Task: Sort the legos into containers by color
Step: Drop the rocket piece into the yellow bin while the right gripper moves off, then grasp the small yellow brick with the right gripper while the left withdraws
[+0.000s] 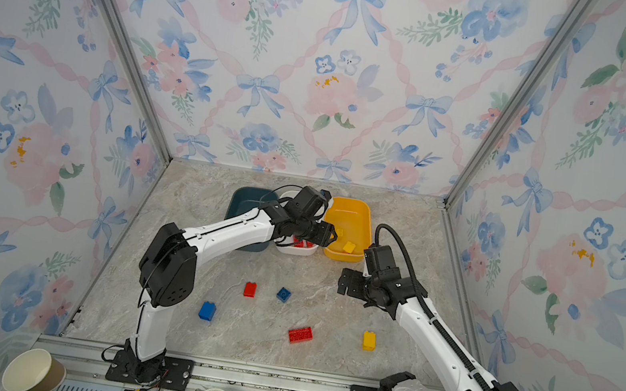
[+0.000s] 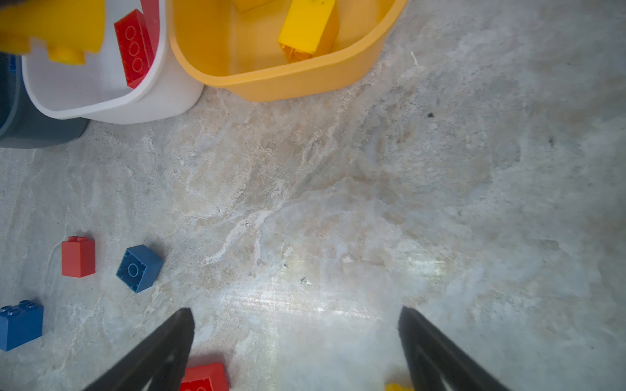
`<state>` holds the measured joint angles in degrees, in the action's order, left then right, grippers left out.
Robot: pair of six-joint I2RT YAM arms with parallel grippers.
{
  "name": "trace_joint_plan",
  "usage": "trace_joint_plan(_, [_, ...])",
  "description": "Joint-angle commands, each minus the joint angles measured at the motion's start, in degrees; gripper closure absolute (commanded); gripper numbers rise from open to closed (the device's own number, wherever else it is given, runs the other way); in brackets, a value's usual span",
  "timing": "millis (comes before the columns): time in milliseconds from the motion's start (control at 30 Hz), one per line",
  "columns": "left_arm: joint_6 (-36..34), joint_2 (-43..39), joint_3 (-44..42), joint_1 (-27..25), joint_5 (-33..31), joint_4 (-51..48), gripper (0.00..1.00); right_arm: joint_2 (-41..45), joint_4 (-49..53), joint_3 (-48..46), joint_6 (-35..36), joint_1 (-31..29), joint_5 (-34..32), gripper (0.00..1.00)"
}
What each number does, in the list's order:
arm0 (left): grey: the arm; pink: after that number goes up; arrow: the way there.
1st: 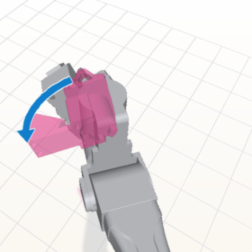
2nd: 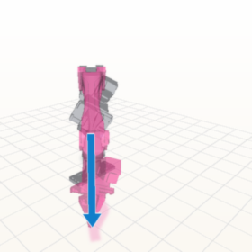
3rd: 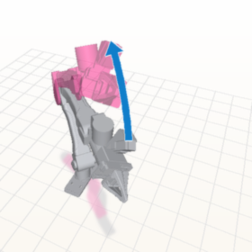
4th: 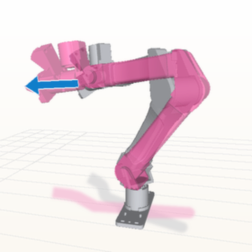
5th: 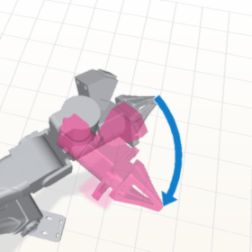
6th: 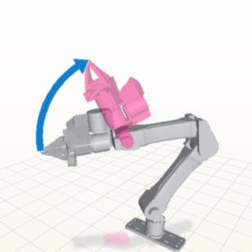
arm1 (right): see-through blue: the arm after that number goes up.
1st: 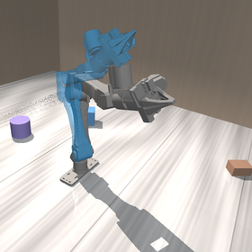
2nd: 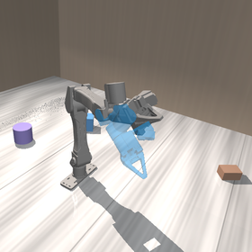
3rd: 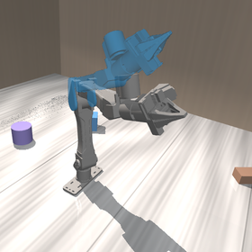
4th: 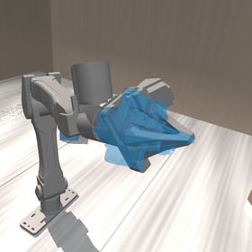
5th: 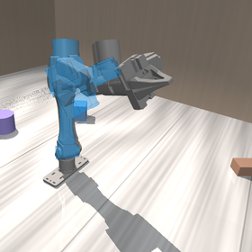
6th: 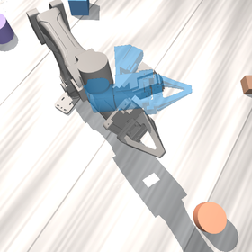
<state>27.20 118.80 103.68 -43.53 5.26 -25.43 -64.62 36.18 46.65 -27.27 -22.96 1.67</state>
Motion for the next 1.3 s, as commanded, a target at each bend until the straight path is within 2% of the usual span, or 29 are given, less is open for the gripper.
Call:
trace_joint_plan(0, [-0.75, 4.45, 5.86, -0.37, 1.99, -0.61, 0.45, 1.72, 2.87, -0.57, -1.08, 0.75, -1.23, 0.03])
trace_joint_plan(200, [-1.01, 12.68, 14.67, -1.03, 3.86, -0.54, 0.45, 2.26, 4.18, 0.86, -1.07, 1.12, -1.67, 0.03])
trace_joint_plan(367, [-1.03, 16.85, 17.61, -1.21, 3.5, -0.51, 0.45, 1.96, 5.08, 2.16, -0.51, 1.35, -1.79, 0.03])
trace_joint_plan(533, [-1.24, 16.92, 16.39, -1.21, 0.93, -0.52, 0.41, 1.71, 5.33, 2.74, -0.08, 1.78, -1.73, 0.03])
trace_joint_plan(800, [-1.1, 15.99, 16.12, -1.21, -0.96, -0.52, 0.2, 0.5, 4.44, 2.99, 0.21, 2.13, -1.06, 0.03])
trace_joint_plan(967, [-1.08, 15.03, 15.81, -1.21, -1.32, -0.5, 0.16, -0.04, 3.9, 3.03, 0.29, 2.22, -0.77, 0.03])
trace_joint_plan(1267, [-0.72, 12.56, 15.33, -1.21, -1.52, -0.51, 0.14, 0.74, 4.42, 1.8, -0.15, 2.36, -0.65, 0.03])
